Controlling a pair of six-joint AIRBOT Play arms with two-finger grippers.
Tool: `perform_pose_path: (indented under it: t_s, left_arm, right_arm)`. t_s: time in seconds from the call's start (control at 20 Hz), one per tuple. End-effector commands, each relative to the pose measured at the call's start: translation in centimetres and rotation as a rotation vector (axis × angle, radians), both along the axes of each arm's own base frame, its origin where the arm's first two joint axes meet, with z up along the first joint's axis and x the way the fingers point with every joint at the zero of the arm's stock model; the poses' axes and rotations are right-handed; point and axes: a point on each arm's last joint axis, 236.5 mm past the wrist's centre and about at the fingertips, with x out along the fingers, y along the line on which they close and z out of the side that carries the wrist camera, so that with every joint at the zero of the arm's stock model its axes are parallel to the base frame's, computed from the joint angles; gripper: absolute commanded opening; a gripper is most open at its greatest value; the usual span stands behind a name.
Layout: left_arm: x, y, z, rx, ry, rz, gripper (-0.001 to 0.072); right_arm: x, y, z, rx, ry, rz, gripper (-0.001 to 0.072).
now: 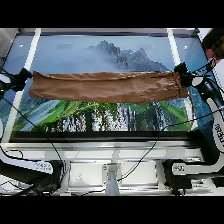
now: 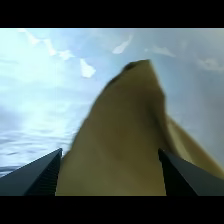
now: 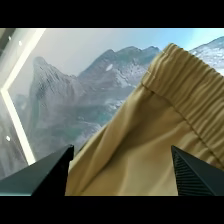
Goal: Fold the clothes and pants, and hang the long-sleeved shirts on hangers.
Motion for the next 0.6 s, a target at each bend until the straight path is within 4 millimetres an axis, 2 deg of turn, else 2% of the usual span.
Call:
perform_pose_path:
  t_s: [0.0,0.1,0.2,0.35,0.55]
  left_arm:
    - [-3.1,2.2,-0.2,-0.011,0.158,-0.131,0.0702]
    - [-3.4,2.9,-0.1,-0.053,0.212,-0.176,0.0701]
    - [-3.7,2.7,-1.0,-0.095,0.279,-0.246,0.0702]
    - [-2.9,0.5,-3.3,-0.19,0.296,-0.361,0.0702]
    - [-2.9,0.1,-6.6,-0.257,0.287,-0.413,0.0701]
  right_arm:
    - [-2.5,-0.3,-0.4,-0.021,0.112,0.081,0.0676]
    - [-3.9,0.0,-1.3,-0.003,0.188,0.122,0.0677]
    - [-5.1,0.8,-2.1,0.026,0.255,0.158,0.0677]
    - [-6.5,2.4,-2.8,0.086,0.32,0.194,0.0676]
    - [-7.7,4.1,-3.2,0.159,0.369,0.224,0.0676]
